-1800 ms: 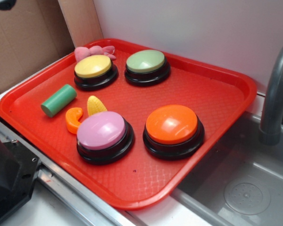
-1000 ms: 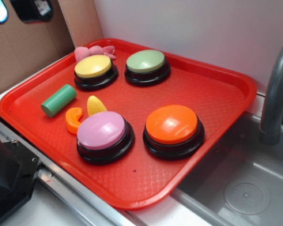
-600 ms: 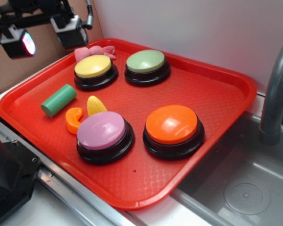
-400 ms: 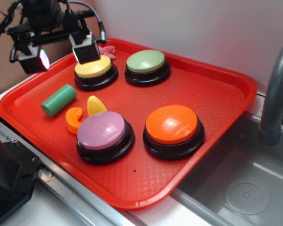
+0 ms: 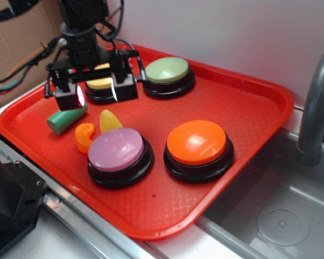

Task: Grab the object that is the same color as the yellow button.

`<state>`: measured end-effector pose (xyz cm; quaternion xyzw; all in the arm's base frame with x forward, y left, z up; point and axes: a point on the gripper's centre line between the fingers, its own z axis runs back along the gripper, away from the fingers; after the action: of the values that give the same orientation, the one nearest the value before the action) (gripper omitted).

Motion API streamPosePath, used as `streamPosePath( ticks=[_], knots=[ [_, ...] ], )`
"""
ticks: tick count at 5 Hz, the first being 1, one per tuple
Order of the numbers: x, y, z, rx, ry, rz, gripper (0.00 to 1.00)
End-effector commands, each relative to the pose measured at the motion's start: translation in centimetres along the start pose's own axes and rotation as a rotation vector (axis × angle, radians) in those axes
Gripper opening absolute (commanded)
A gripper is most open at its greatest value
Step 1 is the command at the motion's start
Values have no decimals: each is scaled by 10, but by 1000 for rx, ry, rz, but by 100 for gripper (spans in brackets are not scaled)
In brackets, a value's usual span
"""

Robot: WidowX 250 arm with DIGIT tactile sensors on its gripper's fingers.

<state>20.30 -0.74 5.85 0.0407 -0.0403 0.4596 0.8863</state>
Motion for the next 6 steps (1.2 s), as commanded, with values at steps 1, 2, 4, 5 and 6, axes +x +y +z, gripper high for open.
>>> streamPosePath(
  ticks=[1,2,4,5,6],
  knots=[
    [-3,-6,-22,13,7,-12,100],
    [-4,-7,-31,16,16,-16,100],
    [-2,-8,-32,13,7,9,3],
    [0,-7,-25,0,-14,8,0],
    [7,-6,-5,-26,-25,-77,0]
  ],
)
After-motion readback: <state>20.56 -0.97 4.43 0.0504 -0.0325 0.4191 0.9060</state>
